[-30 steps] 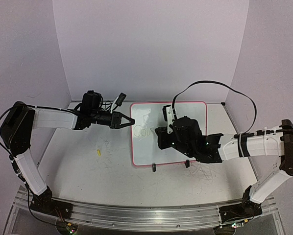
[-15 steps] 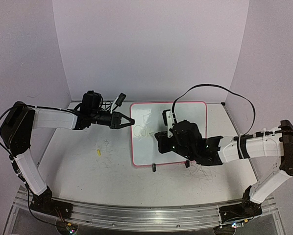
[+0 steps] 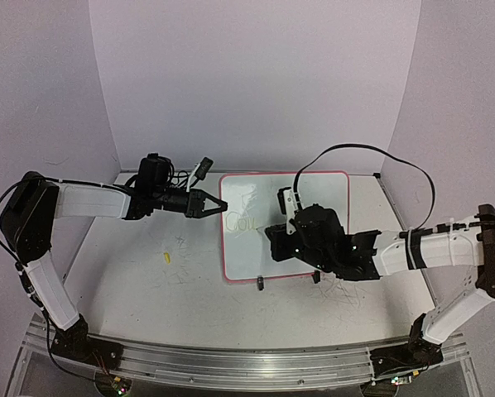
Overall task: Write a sentence on the whiteboard
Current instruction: Write a sentence at the center of the board.
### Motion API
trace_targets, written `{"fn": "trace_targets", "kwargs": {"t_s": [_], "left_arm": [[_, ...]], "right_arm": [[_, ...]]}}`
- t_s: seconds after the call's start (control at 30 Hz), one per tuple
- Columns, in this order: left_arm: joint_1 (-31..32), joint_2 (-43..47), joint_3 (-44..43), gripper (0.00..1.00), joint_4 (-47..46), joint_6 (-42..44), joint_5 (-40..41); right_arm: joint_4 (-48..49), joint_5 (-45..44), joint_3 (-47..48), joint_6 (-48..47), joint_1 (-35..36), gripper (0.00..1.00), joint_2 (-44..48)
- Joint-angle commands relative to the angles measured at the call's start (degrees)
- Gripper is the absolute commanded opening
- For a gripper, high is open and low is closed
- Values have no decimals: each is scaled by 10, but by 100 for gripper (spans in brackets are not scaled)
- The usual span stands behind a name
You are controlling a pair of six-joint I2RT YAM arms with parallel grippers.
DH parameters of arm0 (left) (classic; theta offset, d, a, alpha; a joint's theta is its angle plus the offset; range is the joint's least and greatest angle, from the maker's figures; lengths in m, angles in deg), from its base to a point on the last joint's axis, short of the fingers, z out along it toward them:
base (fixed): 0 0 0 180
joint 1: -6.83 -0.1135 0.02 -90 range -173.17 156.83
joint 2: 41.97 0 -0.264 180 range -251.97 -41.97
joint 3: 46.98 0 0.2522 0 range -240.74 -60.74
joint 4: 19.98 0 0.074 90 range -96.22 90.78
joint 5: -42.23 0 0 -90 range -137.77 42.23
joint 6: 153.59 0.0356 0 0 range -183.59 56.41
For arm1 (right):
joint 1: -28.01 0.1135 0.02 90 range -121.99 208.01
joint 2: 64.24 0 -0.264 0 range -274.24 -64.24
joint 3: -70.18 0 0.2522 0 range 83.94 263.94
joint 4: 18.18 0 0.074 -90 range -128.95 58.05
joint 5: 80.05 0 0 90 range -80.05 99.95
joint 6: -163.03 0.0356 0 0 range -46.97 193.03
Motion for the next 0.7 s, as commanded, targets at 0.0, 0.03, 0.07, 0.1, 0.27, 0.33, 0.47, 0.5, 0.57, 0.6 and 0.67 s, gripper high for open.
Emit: {"fn": "trace_targets", "kwargs": {"t_s": [0.0,0.03,0.07,0.1,0.27,0.33,0.47,0.5,0.57,0.6,0.67], "left_arm": [[2,21,2,0,-11,14,21],[2,21,2,0,-11,14,21],[2,21,1,0,-11,14,21],[2,20,1,0,-11,14,21],[2,22,4,0,-11,14,21],[2,22,3,0,-11,14,21],[2,23,3,0,-11,14,21],[2,23,3,0,-11,14,21],[2,23,3,0,-11,14,21],[2,23,3,0,-11,14,21],[2,23,2,0,-11,14,20]], "right_arm": [[24,5,-9,-18,-4,0,49],[24,5,-6,-23,-4,0,44],[25,4,-2,-28,-4,0,38],[25,2,3,-30,-4,0,32],[27,-17,24,-38,-4,0,14],[28,-19,32,-42,-4,0,8],[30,-19,40,-47,-5,0,1],[30,-19,41,-47,-5,0,0],[30,-19,41,-47,-6,0,0],[30,-19,41,-46,-8,0,0],[31,-19,41,-47,-9,0,0]]}}
